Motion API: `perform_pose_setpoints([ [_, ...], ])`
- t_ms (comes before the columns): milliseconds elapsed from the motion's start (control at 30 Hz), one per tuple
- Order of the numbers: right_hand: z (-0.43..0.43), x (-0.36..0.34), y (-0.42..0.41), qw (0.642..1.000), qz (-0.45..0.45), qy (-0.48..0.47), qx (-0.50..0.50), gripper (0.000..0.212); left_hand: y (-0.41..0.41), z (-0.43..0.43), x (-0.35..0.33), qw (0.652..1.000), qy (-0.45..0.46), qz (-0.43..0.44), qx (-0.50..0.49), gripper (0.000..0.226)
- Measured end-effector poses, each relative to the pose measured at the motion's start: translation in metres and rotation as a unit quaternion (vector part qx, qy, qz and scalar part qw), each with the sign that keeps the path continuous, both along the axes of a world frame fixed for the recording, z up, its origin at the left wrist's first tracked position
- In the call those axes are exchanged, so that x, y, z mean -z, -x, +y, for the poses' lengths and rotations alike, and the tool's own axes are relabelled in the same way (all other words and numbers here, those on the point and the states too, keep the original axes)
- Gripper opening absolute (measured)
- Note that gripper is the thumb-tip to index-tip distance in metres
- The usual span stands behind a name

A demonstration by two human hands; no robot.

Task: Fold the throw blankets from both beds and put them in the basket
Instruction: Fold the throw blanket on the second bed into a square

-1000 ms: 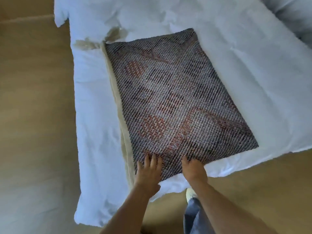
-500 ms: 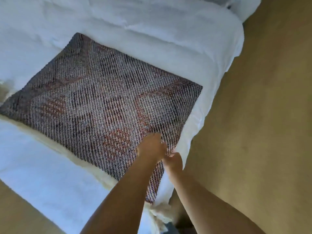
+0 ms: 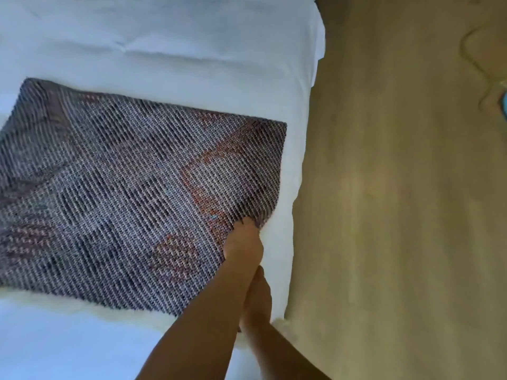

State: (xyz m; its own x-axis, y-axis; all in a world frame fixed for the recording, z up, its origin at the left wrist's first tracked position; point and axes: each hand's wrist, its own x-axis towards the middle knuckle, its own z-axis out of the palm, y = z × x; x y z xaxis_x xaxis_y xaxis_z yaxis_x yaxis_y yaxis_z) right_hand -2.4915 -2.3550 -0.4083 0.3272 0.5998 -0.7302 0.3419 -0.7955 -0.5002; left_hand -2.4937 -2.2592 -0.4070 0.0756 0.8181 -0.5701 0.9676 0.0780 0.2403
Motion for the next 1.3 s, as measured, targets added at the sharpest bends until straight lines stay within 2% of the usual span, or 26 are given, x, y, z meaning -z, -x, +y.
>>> perform_pose_setpoints([
  [33, 0.001, -0.001, 0.003, 0.999, -0.011, -0.017, 0.033, 0.021, 0.006, 0.002, -0.001, 0.999, -0.012, -0.028, -0.021, 0.028],
  [67, 0.002, -0.001, 0.006, 0.998, -0.022, -0.031, 0.05, 0.015, 0.013, 0.005, -0.003, 0.998, -0.023, -0.05, -0.032, 0.022],
  [167, 0.001, -0.001, 0.016, 0.995, -0.05, -0.056, 0.063, 0.022, 0.034, 0.009, -0.01, 0.993, -0.052, -0.1, -0.04, 0.015],
  [333, -0.004, -0.009, 0.048, 0.987, -0.117, -0.089, 0.069, 0.03, 0.08, 0.016, -0.024, 0.98, -0.084, -0.174, -0.045, 0.021],
  [500, -0.006, -0.03, 0.097, 0.98, -0.159, -0.074, 0.09, 0.027, 0.125, 0.012, -0.042, 0.962, -0.05, -0.26, -0.061, 0.027],
  [633, -0.009, -0.034, 0.12, 0.982, -0.187, -0.012, 0.005, 0.037, 0.149, 0.021, -0.052, 0.96, -0.041, -0.268, -0.065, 0.024],
  [733, -0.014, -0.028, 0.126, 0.98, -0.197, 0.019, -0.004, 0.036, 0.16, 0.037, -0.049, 0.961, -0.032, -0.266, -0.073, 0.025],
  [900, 0.014, -0.027, 0.167, 0.977, -0.196, -0.053, -0.066, 0.036, 0.188, 0.06, -0.04, 0.959, -0.013, -0.259, -0.11, 0.033],
  [1067, 0.06, -0.03, 0.237, 0.979, -0.148, -0.114, -0.081, 0.04, 0.234, 0.098, -0.037, 0.955, 0.115, -0.266, -0.065, 0.044],
  [1233, 0.117, -0.035, 0.317, 0.976, -0.151, -0.134, -0.082, 0.039, 0.318, 0.149, -0.033, 0.962, 0.069, -0.259, -0.06, 0.028],
  [1300, 0.134, -0.034, 0.357, 0.978, -0.138, -0.137, -0.075, 0.038, 0.363, 0.172, -0.028, 0.967, 0.055, -0.245, -0.041, 0.038],
])
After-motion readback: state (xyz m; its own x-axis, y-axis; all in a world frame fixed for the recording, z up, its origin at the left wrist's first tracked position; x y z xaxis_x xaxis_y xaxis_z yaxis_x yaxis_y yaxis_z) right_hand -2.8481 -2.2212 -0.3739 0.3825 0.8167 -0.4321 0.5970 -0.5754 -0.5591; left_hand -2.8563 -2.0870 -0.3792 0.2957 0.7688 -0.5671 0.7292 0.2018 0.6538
